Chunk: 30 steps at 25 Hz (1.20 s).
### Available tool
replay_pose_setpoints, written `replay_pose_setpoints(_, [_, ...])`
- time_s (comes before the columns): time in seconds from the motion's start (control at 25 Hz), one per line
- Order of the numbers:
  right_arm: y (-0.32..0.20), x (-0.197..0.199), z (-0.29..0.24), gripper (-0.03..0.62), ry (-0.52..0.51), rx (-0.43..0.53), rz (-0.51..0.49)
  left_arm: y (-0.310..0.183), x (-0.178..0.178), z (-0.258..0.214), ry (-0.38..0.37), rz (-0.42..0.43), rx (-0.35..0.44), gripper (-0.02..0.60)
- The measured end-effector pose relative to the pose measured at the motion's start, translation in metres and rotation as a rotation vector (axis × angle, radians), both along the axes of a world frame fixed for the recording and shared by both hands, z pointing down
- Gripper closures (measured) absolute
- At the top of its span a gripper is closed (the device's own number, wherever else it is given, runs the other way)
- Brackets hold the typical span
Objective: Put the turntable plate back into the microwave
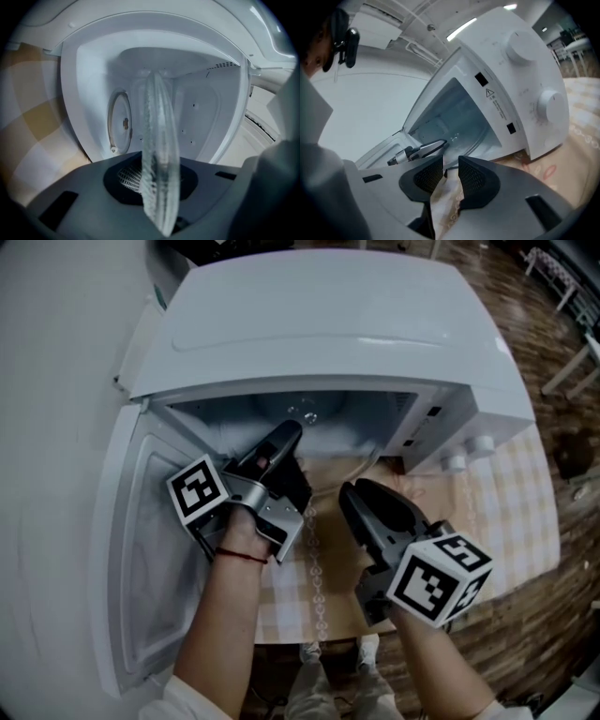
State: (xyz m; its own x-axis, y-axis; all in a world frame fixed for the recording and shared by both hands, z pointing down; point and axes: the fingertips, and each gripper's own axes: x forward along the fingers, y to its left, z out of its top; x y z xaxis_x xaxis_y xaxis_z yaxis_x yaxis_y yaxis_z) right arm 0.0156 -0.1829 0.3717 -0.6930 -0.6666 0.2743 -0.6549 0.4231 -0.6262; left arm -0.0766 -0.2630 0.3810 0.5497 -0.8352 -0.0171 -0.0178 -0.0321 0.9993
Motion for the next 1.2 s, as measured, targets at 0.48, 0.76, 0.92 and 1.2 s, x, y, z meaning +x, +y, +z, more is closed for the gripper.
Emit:
replay_pose_setpoints(0.48, [-0.006, -0.001, 0.02, 0.476, -0.343, -0.298, 0.129, 0.0, -0.004, 0.001, 0.026, -0.01, 0.01, 0.532])
replay_pose_setpoints(0.76, [-0.019, 0.004, 0.026, 0.486, -0.514, -0.391, 0.17, 0.006, 0.001, 0.0, 0.018, 0.022, 0.014, 0.532])
replay_pose_setpoints(0.92, [-0.024, -0.007, 0.028, 0.526, -0.629, -0.435, 0.144, 0.007, 0.003, -0.001, 0.027, 0.029, 0.023, 0.532])
replay_pose_setpoints(1.2, [-0.025, -0.014, 0.027, 0.542, -0.692, -0.45, 0.162, 0.008, 0.003, -0.002, 0.041, 0.029, 0.024, 0.532])
